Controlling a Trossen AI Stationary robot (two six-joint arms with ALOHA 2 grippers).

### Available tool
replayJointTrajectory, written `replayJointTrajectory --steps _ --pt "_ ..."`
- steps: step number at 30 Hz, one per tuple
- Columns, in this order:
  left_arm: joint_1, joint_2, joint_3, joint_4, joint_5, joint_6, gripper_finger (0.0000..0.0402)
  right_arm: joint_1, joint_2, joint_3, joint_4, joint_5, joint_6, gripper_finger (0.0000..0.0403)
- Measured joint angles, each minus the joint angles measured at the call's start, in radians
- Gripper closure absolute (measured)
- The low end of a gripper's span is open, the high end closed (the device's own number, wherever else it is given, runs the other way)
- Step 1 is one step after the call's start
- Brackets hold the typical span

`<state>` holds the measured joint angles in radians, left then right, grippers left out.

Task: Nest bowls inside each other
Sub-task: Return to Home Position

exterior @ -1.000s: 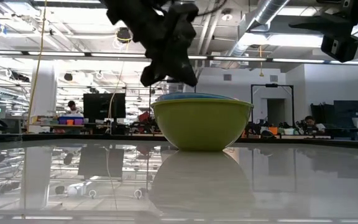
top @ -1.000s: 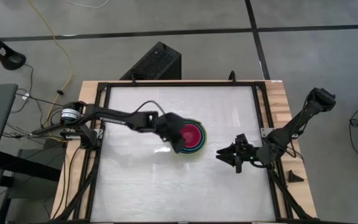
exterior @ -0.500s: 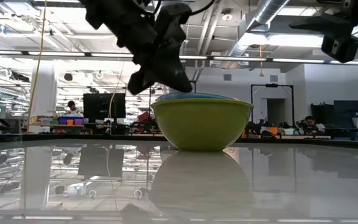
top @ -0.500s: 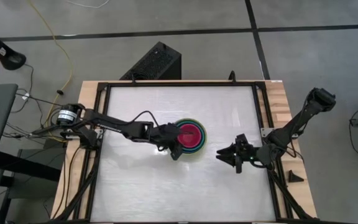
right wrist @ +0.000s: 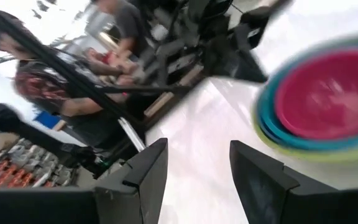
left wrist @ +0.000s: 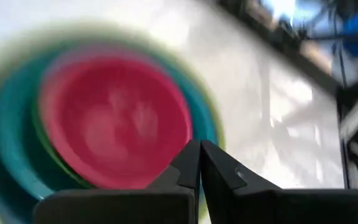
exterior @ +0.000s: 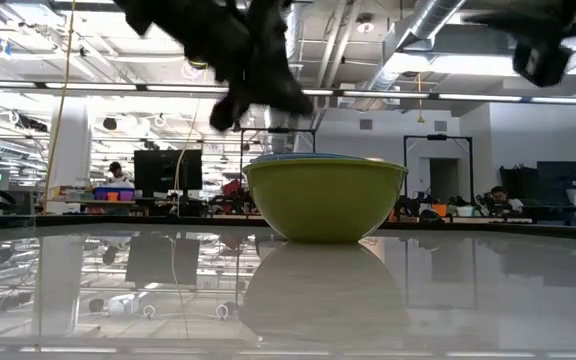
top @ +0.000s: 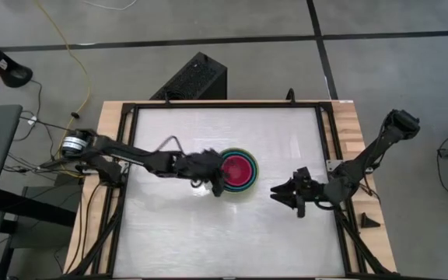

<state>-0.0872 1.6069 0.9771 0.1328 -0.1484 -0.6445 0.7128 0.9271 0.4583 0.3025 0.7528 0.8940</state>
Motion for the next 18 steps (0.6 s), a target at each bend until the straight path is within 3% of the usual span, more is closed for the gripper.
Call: replayJointTrajectory --steps 5,10,14,18 --pt "0.002 -0.202 -0.033 0.003 -0.164 0.120 0.0401 0.002 -0.066 0.000 0.102 0.008 -0.199 0.0198" --pt "-0.008 -0.482 -0.196 0.029 -0.235 0.155 0.0401 0.016 -0.245 0.000 0.079 0.069 -0.384 0.0198" --pt "-0.056 -0.717 -0.375 0.088 -0.298 0.130 0.0401 0.055 -0.435 0.000 -0.023 0.149 -0.508 0.0198" --pt "-0.123 -0.914 -0.529 0.133 -0.393 0.127 0.0401 0.091 -0.601 0.000 -0.197 0.211 -0.524 0.0198"
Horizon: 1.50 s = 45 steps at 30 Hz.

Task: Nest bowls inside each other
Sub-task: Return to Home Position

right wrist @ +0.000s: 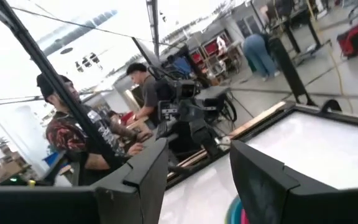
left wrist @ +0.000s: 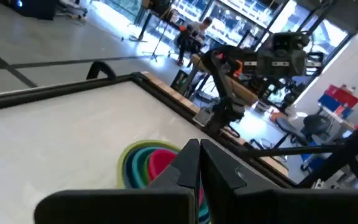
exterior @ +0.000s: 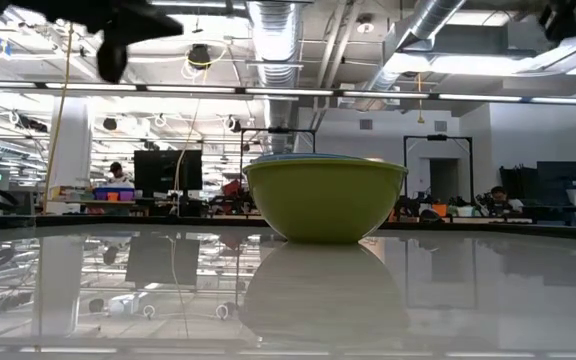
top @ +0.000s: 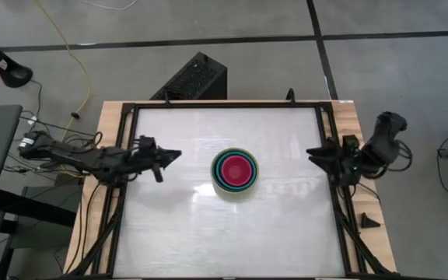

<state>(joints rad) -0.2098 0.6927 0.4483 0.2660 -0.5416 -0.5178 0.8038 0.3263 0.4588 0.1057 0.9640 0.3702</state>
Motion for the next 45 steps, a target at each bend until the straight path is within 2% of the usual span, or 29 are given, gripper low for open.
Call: replayJointTrajectory --steps 3,8,13,16,18,24,28,32,37,42,45 --pt "-0.049 -0.096 -0.090 0.003 -0.053 0.000 0.0401 0.011 -0.083 -0.017 -0.088 0.013 0.010 0.0198" --pt "-0.101 -0.193 -0.192 0.079 -0.119 0.076 0.0401 0.004 -0.206 -0.135 0.003 0.019 -0.054 0.0198" --pt "-0.113 -0.264 -0.274 0.198 -0.127 0.189 0.0401 -0.017 -0.325 -0.308 0.280 -0.002 -0.230 0.0199" --pt "-0.113 -0.303 -0.305 0.223 -0.123 0.244 0.0401 -0.029 -0.319 -0.406 0.568 -0.072 -0.392 0.0209" --pt "-0.112 -0.321 -0.310 0.216 -0.122 0.276 0.0401 -0.028 -0.322 -0.451 0.685 -0.120 -0.478 0.0221" --pt "-0.101 -0.355 -0.312 0.220 -0.117 0.413 0.0401 -0.039 -0.322 -0.448 0.631 -0.176 -0.521 0.0261" --pt "-0.060 -0.376 -0.312 0.207 -0.053 0.446 0.0401 -0.069 -0.323 -0.448 0.457 -0.180 -0.382 0.0274" --pt "0.011 -0.387 -0.312 0.129 0.057 0.365 0.0401 -0.136 -0.323 -0.448 0.230 -0.217 -0.151 0.0275" --pt "0.102 -0.385 -0.312 0.018 0.220 0.216 0.0401 -0.272 -0.318 -0.448 0.107 -0.358 0.026 0.0275" --pt "0.176 -0.385 -0.316 -0.009 0.297 0.170 0.0401 -0.458 -0.318 -0.448 0.002 -0.546 0.128 0.0275" --pt "0.221 -0.386 -0.358 0.016 0.338 0.122 0.0401 -0.577 -0.316 -0.445 -0.054 -0.682 0.183 0.0275"
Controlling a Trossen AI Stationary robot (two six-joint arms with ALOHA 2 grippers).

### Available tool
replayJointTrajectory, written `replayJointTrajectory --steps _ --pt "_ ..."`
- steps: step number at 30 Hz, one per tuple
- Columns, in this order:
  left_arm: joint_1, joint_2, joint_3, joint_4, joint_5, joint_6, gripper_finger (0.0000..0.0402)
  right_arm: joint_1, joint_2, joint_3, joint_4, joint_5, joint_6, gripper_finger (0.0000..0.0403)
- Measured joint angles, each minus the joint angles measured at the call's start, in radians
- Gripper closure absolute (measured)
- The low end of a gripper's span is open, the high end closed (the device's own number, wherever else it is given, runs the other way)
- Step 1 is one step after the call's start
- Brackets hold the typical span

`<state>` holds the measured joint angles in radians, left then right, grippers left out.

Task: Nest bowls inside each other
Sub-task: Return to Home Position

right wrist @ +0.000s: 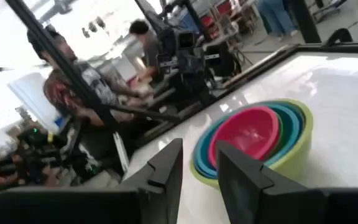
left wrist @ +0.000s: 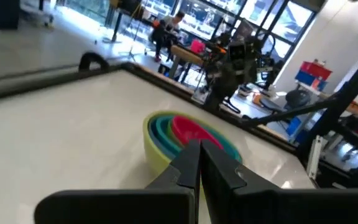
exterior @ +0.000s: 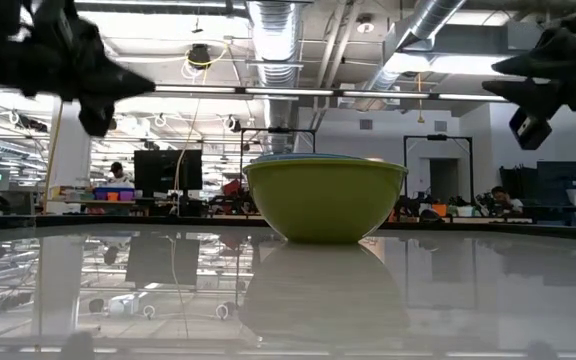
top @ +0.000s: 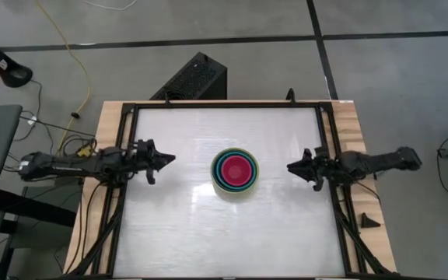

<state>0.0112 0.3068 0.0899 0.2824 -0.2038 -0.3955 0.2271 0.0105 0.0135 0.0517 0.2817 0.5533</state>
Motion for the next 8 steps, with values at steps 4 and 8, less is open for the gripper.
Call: replayJointTrajectory --steps 4,8 --pt "0.046 0.001 -0.077 0.066 0.059 -0.092 0.0401 -0.141 0.012 -0.001 -0.008 -0.143 0.006 0.0276" --pt "0.064 0.001 -0.079 0.022 0.069 -0.100 0.0401 -0.261 0.012 -0.002 -0.017 -0.244 0.001 0.0276"
